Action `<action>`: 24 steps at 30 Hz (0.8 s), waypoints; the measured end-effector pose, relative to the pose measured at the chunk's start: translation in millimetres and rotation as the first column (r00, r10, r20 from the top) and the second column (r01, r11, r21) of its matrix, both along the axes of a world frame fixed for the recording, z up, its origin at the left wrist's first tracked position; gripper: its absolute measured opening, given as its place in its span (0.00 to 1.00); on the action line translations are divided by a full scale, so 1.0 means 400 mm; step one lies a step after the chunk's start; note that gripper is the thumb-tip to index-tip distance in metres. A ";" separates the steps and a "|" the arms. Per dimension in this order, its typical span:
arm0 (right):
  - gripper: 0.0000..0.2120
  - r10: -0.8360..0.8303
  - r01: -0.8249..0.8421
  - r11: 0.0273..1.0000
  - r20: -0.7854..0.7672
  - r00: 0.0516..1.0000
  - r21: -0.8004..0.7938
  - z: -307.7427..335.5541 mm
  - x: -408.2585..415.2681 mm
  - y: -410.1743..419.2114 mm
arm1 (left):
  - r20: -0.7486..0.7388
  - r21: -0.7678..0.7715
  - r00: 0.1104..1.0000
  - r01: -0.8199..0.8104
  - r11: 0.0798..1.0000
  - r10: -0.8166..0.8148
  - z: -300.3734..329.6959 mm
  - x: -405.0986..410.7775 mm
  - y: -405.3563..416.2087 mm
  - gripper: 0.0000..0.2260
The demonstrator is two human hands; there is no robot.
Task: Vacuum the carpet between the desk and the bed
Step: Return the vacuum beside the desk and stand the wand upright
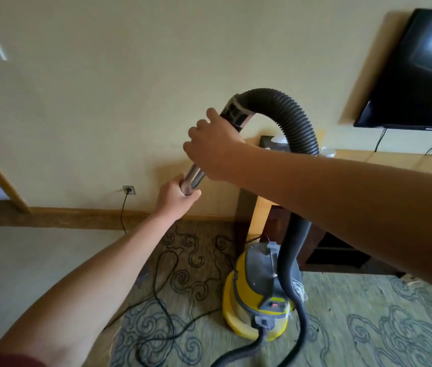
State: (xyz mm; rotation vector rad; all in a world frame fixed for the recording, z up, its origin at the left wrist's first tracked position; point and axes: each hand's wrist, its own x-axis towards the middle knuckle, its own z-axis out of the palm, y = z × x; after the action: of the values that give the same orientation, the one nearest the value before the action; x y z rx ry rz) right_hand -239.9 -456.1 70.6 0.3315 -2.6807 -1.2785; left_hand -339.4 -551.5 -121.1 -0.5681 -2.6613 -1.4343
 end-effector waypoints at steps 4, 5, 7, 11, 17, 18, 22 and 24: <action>0.17 0.278 -0.348 0.900 -0.270 0.922 -0.262 -0.023 -0.079 0.070 | 0.115 0.005 0.985 -0.133 0.991 0.132 -0.084 -0.129 -0.014 0.15; 0.19 0.257 -0.351 0.882 -0.302 0.918 -0.316 -0.029 -0.100 0.089 | 0.130 -0.002 0.981 -0.147 0.989 0.146 -0.107 -0.150 -0.009 0.17; 0.21 0.207 -0.323 0.862 -0.309 0.928 -0.391 -0.053 -0.150 0.139 | 0.148 -0.026 0.973 -0.172 0.985 0.174 -0.158 -0.193 0.032 0.19; 0.21 0.118 -0.332 0.771 -0.391 0.913 -0.543 -0.113 -0.244 0.253 | 0.189 -0.046 0.955 -0.225 0.973 0.230 -0.238 -0.272 0.115 0.16; 0.15 -0.511 -0.252 -0.021 -0.207 0.834 -0.967 -0.350 -0.308 0.656 | 0.333 -0.026 0.889 -0.323 0.946 0.313 -0.324 -0.353 0.137 0.10; 0.15 -0.597 -0.055 -0.178 0.064 0.800 -0.982 -0.466 -0.295 0.726 | 0.368 -0.021 0.871 -0.340 0.940 0.324 -0.338 -0.362 0.134 0.10; 0.19 -0.489 0.435 -0.552 0.699 0.522 -0.711 -0.912 -0.218 0.843 | 0.394 -0.014 0.850 -0.375 0.927 0.350 -0.371 -0.402 0.122 0.08; 0.21 -0.347 0.522 -0.659 0.834 0.429 -0.542 -1.051 -0.192 0.848 | 0.393 -0.060 0.855 -0.343 0.937 0.338 -0.372 -0.411 0.123 0.09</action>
State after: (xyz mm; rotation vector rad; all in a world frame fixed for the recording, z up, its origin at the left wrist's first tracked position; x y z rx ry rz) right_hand -316.7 -116.8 -349.7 -1.6263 -2.6241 1.5969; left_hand -503.8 -502.2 -269.8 0.2292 -2.8410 -1.5881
